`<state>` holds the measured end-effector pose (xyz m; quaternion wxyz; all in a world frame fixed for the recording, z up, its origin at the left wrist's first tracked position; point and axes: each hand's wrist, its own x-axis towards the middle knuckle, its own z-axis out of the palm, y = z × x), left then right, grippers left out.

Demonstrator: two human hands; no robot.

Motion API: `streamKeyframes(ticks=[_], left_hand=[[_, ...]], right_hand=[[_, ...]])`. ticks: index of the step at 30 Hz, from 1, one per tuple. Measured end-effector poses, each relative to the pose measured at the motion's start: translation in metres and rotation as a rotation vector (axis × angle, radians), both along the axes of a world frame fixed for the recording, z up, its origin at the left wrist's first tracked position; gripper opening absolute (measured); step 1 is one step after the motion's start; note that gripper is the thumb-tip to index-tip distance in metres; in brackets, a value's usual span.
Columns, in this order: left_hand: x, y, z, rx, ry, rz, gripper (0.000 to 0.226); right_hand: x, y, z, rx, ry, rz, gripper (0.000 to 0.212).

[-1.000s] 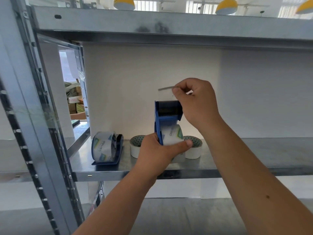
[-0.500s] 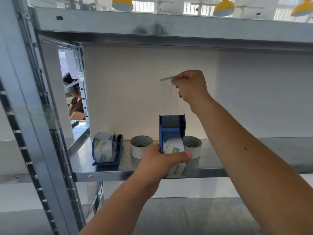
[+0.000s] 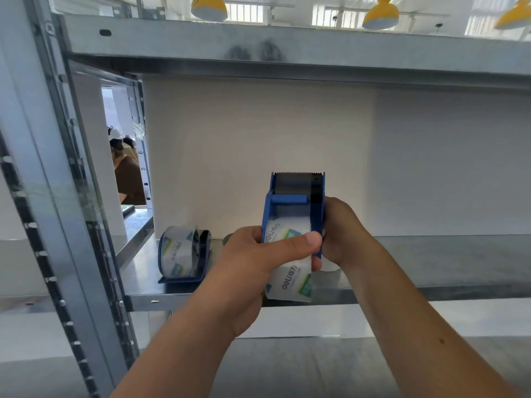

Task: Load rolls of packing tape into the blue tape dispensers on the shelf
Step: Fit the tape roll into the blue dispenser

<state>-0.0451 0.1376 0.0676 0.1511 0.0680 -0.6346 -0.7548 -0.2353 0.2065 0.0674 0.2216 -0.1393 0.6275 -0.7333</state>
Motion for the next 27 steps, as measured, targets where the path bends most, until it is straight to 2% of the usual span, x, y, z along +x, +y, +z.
streamKeyframes(ticks=[1, 2, 4, 7, 11, 14, 19, 22, 25, 26, 27], left_hand=[[0.001, 0.0, 0.001, -0.003, -0.004, -0.021, 0.055], [0.003, 0.0, 0.002, -0.001, -0.007, -0.037, 0.056], [0.002, -0.002, 0.002, 0.009, -0.005, -0.065, 0.052], [0.0, -0.001, 0.005, 0.046, 0.035, -0.089, 0.041], [-0.014, -0.006, 0.009, 0.092, 0.082, 0.017, 0.052], [-0.034, -0.007, 0.001, -0.065, 0.011, 0.252, 0.072], [-0.049, -0.006, -0.019, -0.378, 0.101, 0.627, 0.064], [-0.052, -0.014, -0.03, -0.312, 0.105, 0.55, 0.056], [-0.051, -0.014, -0.04, -0.18, 0.148, 0.335, 0.012], [-0.051, -0.014, -0.043, -0.185, 0.162, 0.306, 0.008], [-0.052, -0.014, -0.048, -0.191, 0.168, 0.291, 0.016]], right_hand=[[0.003, 0.007, -0.004, -0.114, -0.037, 0.043, 0.021], [0.005, 0.013, -0.008, -0.186, -0.063, 0.082, 0.024], [0.007, 0.021, -0.014, -0.225, -0.085, 0.134, 0.034], [0.008, 0.03, -0.027, -0.285, -0.105, 0.175, 0.027], [0.026, 0.038, -0.049, -0.51, -0.222, 0.276, 0.035], [0.043, 0.026, -0.054, -0.477, -0.154, 0.273, 0.036], [0.046, 0.012, -0.059, -0.398, -0.26, 0.147, 0.032], [0.04, 0.007, -0.069, -0.315, -0.28, 0.103, 0.031], [0.035, 0.005, -0.073, -0.258, -0.268, 0.081, 0.029], [0.033, 0.004, -0.074, -0.238, -0.26, 0.072, 0.029], [0.031, 0.003, -0.076, -0.217, -0.248, 0.069, 0.029]])
